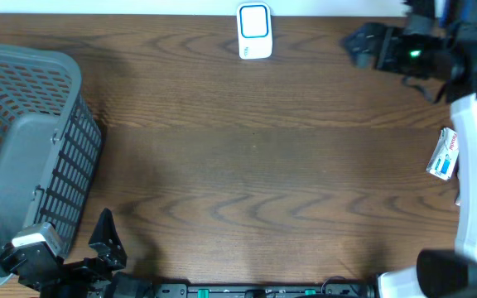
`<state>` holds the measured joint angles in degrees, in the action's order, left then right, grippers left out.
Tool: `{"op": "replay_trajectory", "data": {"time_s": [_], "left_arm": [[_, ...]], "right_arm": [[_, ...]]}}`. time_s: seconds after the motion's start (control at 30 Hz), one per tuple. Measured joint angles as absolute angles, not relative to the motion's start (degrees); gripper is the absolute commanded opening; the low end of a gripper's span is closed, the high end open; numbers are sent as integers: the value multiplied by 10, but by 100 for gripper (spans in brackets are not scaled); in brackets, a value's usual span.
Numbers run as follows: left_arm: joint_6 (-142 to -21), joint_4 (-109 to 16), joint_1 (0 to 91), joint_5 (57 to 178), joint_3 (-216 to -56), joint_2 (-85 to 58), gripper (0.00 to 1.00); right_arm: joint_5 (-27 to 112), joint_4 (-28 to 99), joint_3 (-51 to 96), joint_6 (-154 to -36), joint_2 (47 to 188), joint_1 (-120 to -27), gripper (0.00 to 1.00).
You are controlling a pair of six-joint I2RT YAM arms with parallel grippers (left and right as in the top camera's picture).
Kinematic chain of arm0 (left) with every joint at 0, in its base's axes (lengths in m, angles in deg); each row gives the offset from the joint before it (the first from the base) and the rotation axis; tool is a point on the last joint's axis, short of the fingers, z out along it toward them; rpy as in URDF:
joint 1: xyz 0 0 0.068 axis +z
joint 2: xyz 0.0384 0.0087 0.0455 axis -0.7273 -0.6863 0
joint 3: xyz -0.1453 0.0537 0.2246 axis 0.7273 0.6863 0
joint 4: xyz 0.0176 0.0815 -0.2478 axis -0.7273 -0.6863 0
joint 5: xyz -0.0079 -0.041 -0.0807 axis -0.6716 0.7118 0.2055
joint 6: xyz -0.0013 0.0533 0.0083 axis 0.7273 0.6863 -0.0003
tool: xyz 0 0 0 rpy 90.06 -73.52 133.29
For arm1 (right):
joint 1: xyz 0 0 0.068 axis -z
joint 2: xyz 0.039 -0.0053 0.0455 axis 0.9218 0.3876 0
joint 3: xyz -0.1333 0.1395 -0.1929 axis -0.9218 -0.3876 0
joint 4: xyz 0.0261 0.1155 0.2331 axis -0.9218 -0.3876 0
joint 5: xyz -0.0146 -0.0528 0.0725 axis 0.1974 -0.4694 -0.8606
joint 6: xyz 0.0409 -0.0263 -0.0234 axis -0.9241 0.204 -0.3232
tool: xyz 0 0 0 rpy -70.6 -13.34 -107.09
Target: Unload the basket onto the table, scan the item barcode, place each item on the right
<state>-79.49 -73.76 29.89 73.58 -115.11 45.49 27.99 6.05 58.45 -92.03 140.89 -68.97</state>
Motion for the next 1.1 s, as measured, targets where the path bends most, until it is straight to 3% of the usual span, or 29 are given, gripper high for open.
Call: {"op": "replay_trajectory", "data": {"time_s": [0.23,0.57,0.77,1.1], "left_arm": [[-795,-737,299,736,-1151,455,97],[-795,-738,299,736,-1151,455,97],[-795,-738,299,736,-1151,455,97],[-795,-738,299,736,-1151,455,97]], "right_arm": [[324,140,585,-955,1371,-773,99],[594,223,585,-968,1369,-899,99],[674,228,573,-970,1326,-902,99],[699,266,456,-971,1122,-832,99]]}}
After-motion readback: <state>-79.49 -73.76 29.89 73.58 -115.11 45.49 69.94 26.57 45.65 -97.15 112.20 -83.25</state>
